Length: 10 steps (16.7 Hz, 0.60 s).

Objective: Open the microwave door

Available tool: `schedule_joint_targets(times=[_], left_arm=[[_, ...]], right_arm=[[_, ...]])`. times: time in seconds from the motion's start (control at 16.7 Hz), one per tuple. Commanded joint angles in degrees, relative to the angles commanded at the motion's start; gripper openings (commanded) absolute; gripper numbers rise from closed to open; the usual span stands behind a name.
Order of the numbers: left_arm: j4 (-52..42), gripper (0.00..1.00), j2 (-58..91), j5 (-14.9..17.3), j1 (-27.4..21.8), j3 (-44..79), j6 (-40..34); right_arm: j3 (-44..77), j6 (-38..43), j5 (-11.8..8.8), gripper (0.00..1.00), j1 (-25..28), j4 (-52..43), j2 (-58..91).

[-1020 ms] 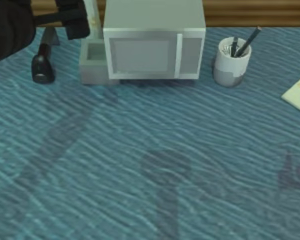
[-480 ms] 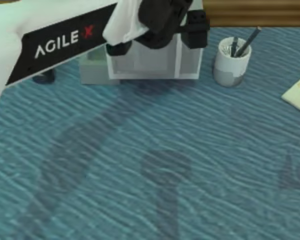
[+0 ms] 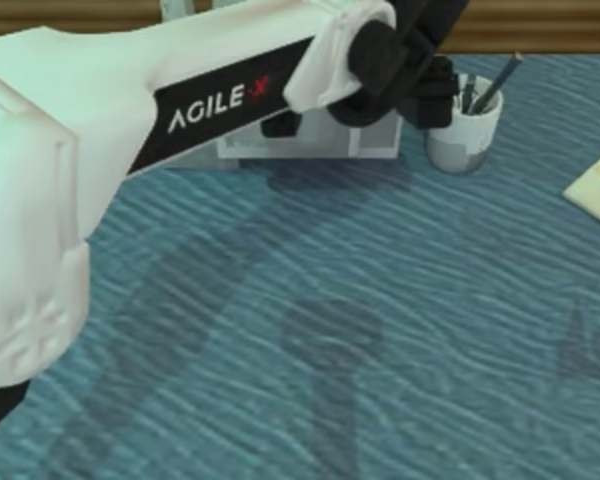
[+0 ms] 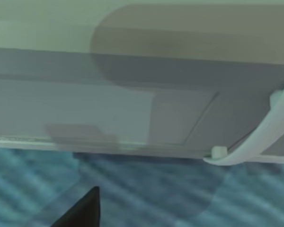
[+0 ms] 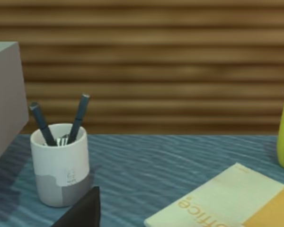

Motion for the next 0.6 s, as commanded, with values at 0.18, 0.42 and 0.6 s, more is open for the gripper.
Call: schedule_joint_targets(times=[0.18,0.42,0.6], left_arm=[[0.23,1.0,0.13,0.15,0.3,-0.04,0.16],[3.2,1.0,6.78,1.18,1.96,4.24,1.85],[5.79,1.0,11.97,2.17,3.59,7.42,3.34]], right_arm=[[0.0,0.0,0.0,1.0,0.0,0.0,0.0],[0.0,0.0,0.0,1.0,0.0,0.0,0.0],[0.0,0.0,0.0,1.0,0.0,0.0,0.0]])
